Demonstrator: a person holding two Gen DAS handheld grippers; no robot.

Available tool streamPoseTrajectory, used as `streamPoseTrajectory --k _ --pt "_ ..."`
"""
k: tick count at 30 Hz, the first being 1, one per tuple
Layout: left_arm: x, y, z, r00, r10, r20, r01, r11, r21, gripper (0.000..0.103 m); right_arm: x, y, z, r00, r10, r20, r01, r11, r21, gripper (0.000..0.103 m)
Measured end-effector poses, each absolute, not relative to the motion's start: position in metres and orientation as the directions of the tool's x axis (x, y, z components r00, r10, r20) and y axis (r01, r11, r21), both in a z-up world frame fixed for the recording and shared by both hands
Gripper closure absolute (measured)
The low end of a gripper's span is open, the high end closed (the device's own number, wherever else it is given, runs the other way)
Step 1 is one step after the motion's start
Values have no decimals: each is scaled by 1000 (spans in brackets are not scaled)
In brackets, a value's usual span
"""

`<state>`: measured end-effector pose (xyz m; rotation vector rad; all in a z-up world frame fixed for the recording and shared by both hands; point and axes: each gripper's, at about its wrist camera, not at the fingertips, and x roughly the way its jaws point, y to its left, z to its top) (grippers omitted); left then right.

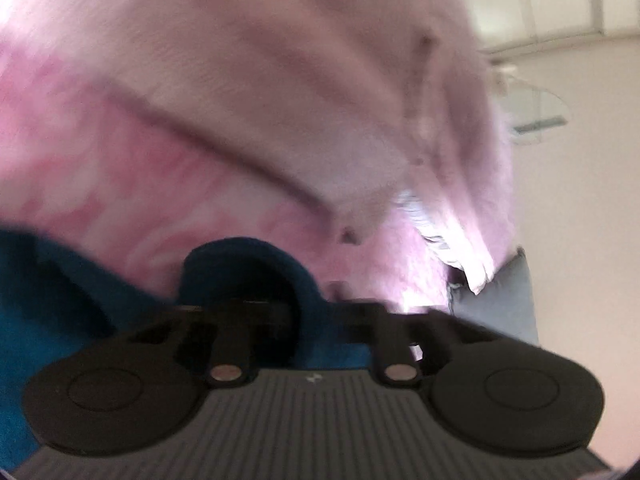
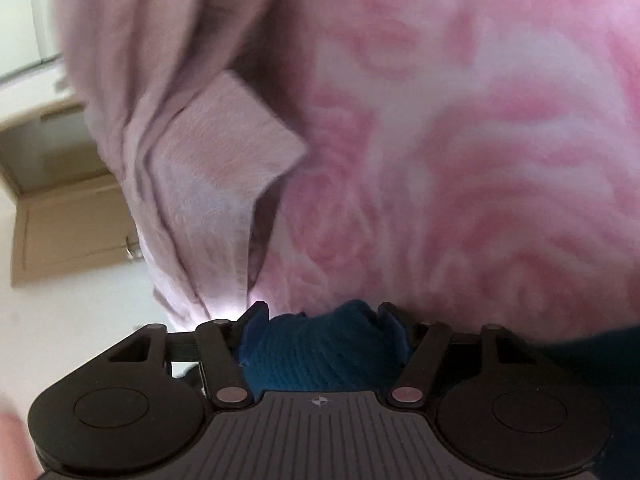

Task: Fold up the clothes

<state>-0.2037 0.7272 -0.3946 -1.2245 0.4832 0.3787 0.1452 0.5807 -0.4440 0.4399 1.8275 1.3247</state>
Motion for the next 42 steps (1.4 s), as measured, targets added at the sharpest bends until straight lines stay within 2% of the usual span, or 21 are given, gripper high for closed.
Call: streamPoseTrajectory --k 1,4,6,9,11,13,14,16,20,21,22,23,24,27,29,31,34,36,38,40,42 --pt "-204 721 -376 855 59 -515 -490 413 -768 97 144 578 -432 -577 712 -401 -228 331 916 75" --pt "-208 691 -329 900 164 -403 -384 738 -556 95 146 547 -367 -432 862 -265 -468 37 883 75" --pt "-197 690 -332 844 228 -485 -460 774 -436 84 148 532 -338 -319 928 -190 -584 -35 811 75" --pt "-182 705 -357 669 341 -660 -661 680 -319 77 158 558 -346 -203 887 -414 -672 181 718 65" --pt "-188 710 -366 623 354 -697 -719 609 -334 77 163 573 -359 -173 823 -541 -677 299 673 63" --pt "-200 711 -367 707 301 -640 -670 576 -468 69 165 576 -373 -268 810 -521 -616 272 739 59" --pt "-204 713 -368 736 281 -617 -645 568 -511 66 164 577 -379 -321 810 -490 -584 238 776 42" --pt "-188 717 -368 723 277 -633 -651 583 -487 57 155 591 -384 -338 800 -495 -607 218 765 30" --pt "-155 725 -375 692 242 -680 -650 619 -441 56 141 622 -391 -355 754 -552 -657 219 721 30" --pt "-145 727 -381 686 216 -695 -644 624 -442 64 138 627 -395 -377 736 -563 -654 218 724 30" --pt "-139 726 -383 685 205 -699 -637 633 -439 85 135 634 -402 -396 721 -568 -645 223 731 32" --pt "-134 725 -385 685 195 -703 -630 643 -436 99 134 634 -406 -425 716 -554 -622 214 754 65" --pt "-129 724 -387 684 185 -706 -623 652 -432 98 132 633 -408 -447 716 -536 -604 200 771 84" --pt "-142 706 -369 728 269 -631 -585 722 -368 99 125 610 -388 -417 781 -465 -641 110 760 93" --pt "-152 690 -354 778 323 -538 -541 780 -314 98 114 578 -355 -285 863 -418 -760 62 647 93" --pt "-154 678 -348 803 368 -468 -510 830 -223 97 90 546 -323 -153 929 -338 -903 8 430 93" --pt "-135 682 -364 696 427 -577 -588 801 -117 93 58 536 -323 -5 945 -327 -976 66 206 93" --pt "-120 688 -377 601 455 -657 -640 766 -55 93 61 565 -350 45 853 -520 -972 158 176 92" --pt "-127 693 -372 641 403 -654 -644 745 -171 86 72 584 -373 55 742 -668 -945 255 206 92" --pt "-134 700 -368 682 361 -636 -638 718 -278 66 92 574 -377 -25 776 -630 -868 296 399 92" --pt "-132 711 -367 667 366 -649 -666 683 -299 66 102 569 -371 -68 822 -566 -812 284 510 92"
